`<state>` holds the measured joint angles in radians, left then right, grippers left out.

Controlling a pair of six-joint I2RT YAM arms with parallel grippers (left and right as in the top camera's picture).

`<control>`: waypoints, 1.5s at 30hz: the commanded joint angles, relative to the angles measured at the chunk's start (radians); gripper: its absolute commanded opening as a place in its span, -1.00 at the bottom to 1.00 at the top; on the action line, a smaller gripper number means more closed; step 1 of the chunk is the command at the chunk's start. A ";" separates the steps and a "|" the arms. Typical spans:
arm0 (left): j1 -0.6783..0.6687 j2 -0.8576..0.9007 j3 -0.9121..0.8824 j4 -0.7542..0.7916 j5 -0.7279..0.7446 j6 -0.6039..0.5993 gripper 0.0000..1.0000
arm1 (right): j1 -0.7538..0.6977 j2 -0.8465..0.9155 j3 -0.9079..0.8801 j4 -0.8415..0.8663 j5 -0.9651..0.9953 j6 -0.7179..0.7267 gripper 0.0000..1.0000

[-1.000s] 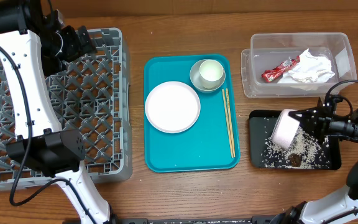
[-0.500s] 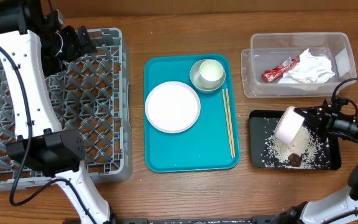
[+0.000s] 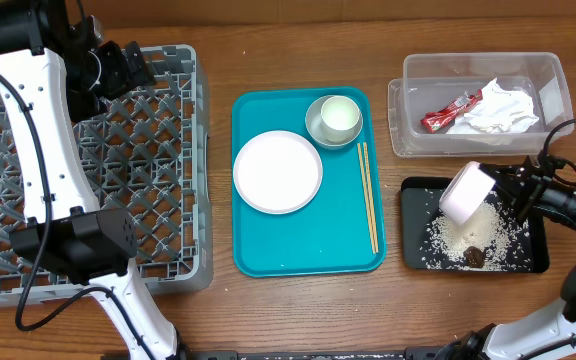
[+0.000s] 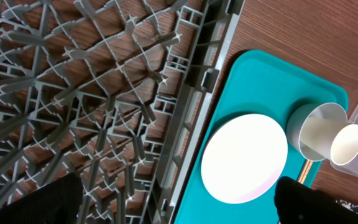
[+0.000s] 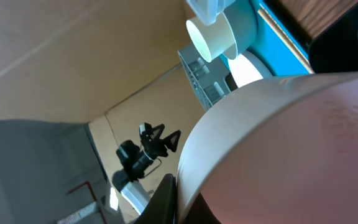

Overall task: Sort waste into correct bins and load items into the dishwasher
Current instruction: 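Tilt the rice bowl to dump rice and scrap onto the black tray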

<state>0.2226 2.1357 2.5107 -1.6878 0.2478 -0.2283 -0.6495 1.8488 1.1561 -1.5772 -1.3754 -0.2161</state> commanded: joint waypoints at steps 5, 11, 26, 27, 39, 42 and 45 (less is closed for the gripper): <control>0.000 -0.029 0.011 -0.002 0.006 0.019 1.00 | -0.052 0.000 -0.001 -0.018 0.004 0.085 -0.93; 0.000 -0.029 0.011 -0.002 0.006 0.019 1.00 | -0.054 0.000 -0.001 0.090 0.005 0.036 -0.93; 0.000 -0.029 0.011 -0.002 0.007 0.019 1.00 | -0.063 0.000 -0.004 0.061 0.018 0.067 -0.93; 0.000 -0.029 0.011 -0.002 0.006 0.019 1.00 | -0.063 0.000 -0.004 0.032 0.020 0.048 -0.93; 0.000 -0.029 0.011 -0.002 0.007 0.019 1.00 | -0.066 0.000 -0.004 -0.080 -0.077 -0.132 -0.93; 0.000 -0.029 0.011 -0.002 0.007 0.019 1.00 | -0.070 0.000 -0.004 0.001 -0.090 0.020 -0.93; -0.001 -0.029 0.011 -0.002 0.007 0.019 1.00 | -0.070 0.000 -0.004 -0.026 -0.097 0.029 -0.93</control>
<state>0.2226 2.1357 2.5103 -1.6878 0.2478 -0.2283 -0.7136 1.8530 1.1503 -1.5978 -1.4261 -0.2264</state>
